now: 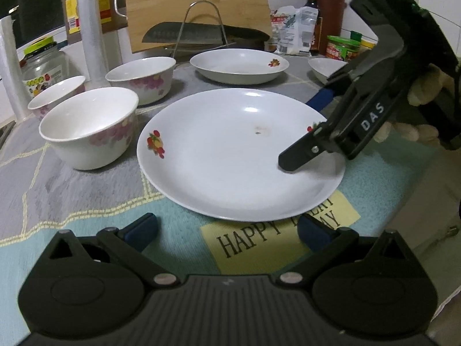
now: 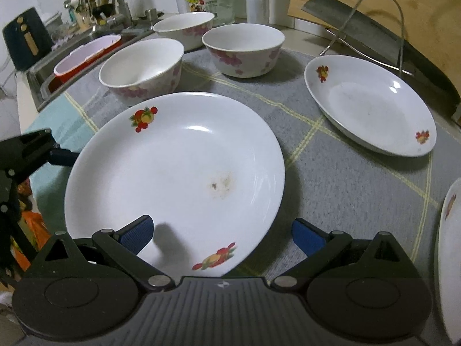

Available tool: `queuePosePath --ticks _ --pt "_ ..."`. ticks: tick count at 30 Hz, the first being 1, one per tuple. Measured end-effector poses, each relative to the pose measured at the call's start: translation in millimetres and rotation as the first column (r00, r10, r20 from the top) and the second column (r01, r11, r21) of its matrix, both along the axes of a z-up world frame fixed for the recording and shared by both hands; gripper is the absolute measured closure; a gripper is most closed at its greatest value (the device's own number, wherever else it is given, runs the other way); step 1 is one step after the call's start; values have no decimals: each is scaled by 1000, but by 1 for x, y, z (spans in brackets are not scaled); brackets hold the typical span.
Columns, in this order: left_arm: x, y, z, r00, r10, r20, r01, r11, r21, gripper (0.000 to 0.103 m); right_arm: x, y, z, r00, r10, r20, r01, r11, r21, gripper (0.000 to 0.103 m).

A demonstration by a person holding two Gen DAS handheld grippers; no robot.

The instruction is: Organize plates and bowls

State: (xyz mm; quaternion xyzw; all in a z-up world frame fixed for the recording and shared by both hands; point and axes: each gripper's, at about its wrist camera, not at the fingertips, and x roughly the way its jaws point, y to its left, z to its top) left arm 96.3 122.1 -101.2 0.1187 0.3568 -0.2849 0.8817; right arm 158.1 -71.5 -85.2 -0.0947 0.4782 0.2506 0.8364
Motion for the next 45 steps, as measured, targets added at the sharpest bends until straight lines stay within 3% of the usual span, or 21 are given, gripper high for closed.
queuePosePath --ticks 11,32,37,45 --pt "6 3 -1 997 -82 16 82 997 -11 0 12 -4 0 999 -32 -17 33 999 39 0" --pt "21 5 -1 979 -200 27 200 980 -3 1 36 6 0 998 47 -35 -43 994 103 0" --pt "22 4 -1 975 -219 31 219 976 7 1 40 4 3 997 57 -55 -50 990 129 7" --pt "21 5 0 972 -234 36 233 972 21 1 52 0 5 993 54 -104 -34 982 184 11"
